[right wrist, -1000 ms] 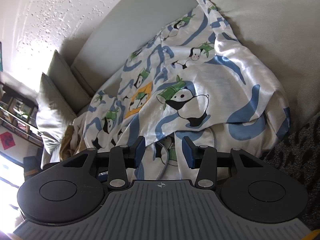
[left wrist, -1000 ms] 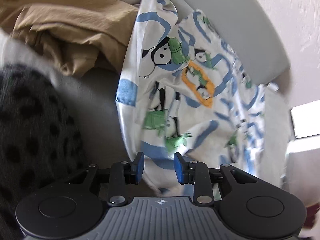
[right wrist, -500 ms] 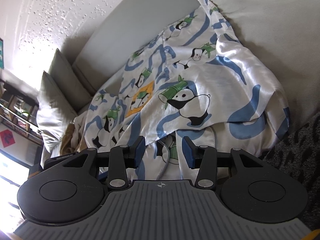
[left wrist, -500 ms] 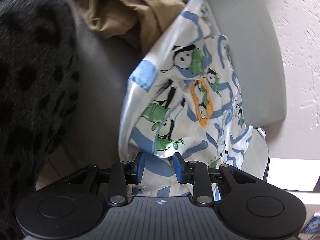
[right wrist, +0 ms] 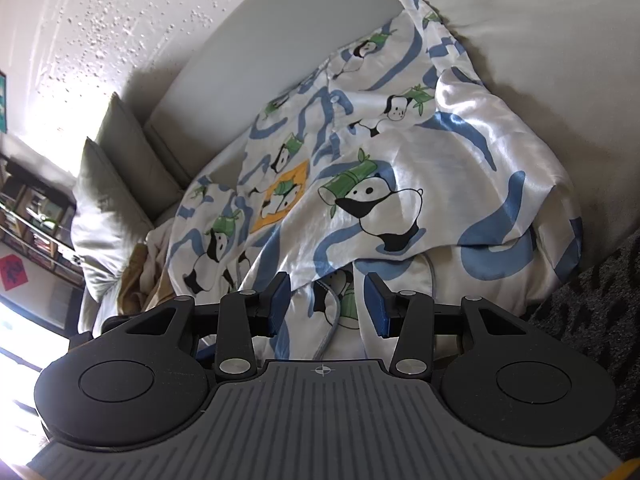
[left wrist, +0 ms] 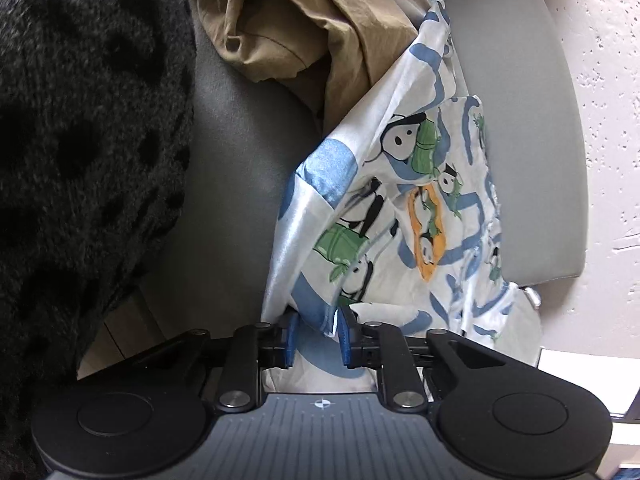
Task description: Fold clothes
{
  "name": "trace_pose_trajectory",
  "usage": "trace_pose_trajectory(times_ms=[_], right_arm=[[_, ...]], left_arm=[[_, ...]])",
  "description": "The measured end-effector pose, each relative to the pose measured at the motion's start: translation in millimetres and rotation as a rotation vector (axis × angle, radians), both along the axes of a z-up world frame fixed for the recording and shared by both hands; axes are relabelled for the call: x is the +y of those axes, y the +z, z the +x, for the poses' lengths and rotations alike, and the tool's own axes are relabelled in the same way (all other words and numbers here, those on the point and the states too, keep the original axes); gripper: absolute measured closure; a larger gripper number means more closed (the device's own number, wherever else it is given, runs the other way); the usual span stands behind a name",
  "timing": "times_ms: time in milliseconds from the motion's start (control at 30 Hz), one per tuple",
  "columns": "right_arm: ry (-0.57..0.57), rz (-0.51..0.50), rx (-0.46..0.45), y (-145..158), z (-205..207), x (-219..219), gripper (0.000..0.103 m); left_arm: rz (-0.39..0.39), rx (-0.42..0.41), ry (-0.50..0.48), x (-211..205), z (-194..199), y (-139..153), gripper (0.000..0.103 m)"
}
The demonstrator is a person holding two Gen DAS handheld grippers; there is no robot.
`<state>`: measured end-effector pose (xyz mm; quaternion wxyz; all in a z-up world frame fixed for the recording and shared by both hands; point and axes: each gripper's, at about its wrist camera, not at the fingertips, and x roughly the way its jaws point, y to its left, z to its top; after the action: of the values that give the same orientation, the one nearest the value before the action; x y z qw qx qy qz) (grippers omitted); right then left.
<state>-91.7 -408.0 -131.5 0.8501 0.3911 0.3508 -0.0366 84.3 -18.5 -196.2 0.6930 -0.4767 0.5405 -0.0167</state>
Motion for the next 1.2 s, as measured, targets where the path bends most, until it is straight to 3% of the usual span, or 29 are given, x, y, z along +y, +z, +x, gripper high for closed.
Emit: trace_pose_trajectory(times_ms=[67,267,333,500,633,800,900,967,1100,1200], right_arm=[[0.003,-0.002,-0.001,0.5,0.3,0.2,0.055],[0.008,-0.005,0.002,0.5,1.8,1.5,0.055],[0.011,-0.007,0.004,0.2,1.6,2.4,0.055],[0.009,-0.007,0.005,-0.1,0.8,2.9,0.055],[0.008,-0.007,0.007,-0.2,1.0,3.2,0.055],[0.008,-0.003,0.008,-0.6,1.3,2.3,0.055],[0.006,-0.001,0.007,-0.2,0.8,1.2,0.055],[0.005,-0.002,0.009,-0.5,0.4,-0.4,0.055],[-0.013,0.001,0.031,-3.0,1.1,-3.8,0.055],[-0.113,-0.019,0.047,-1.7,-4.1,-18.5,0.055]], left_arm=[[0.006,-0.016,0.007,0.8,-0.2,0.9,0.065],[0.033,-0.055,0.024,-0.2,0.6,2.3,0.068],[0.044,-0.058,0.02,-3.6,1.9,1.5,0.073],[0.096,-0.082,-0.012,-8.4,7.7,3.9,0.102],[0.172,-0.183,-0.058,-10.5,14.8,18.1,0.103],[0.279,-0.368,-0.1,-6.3,24.8,52.1,0.103],[0.376,-0.442,-0.144,-3.3,33.0,67.4,0.103],[0.43,-0.429,-0.191,-2.3,39.3,67.0,0.103],[0.463,-0.354,-0.285,2.8,35.0,52.7,0.103],[0.481,-0.365,-0.278,3.6,30.0,50.0,0.103]])
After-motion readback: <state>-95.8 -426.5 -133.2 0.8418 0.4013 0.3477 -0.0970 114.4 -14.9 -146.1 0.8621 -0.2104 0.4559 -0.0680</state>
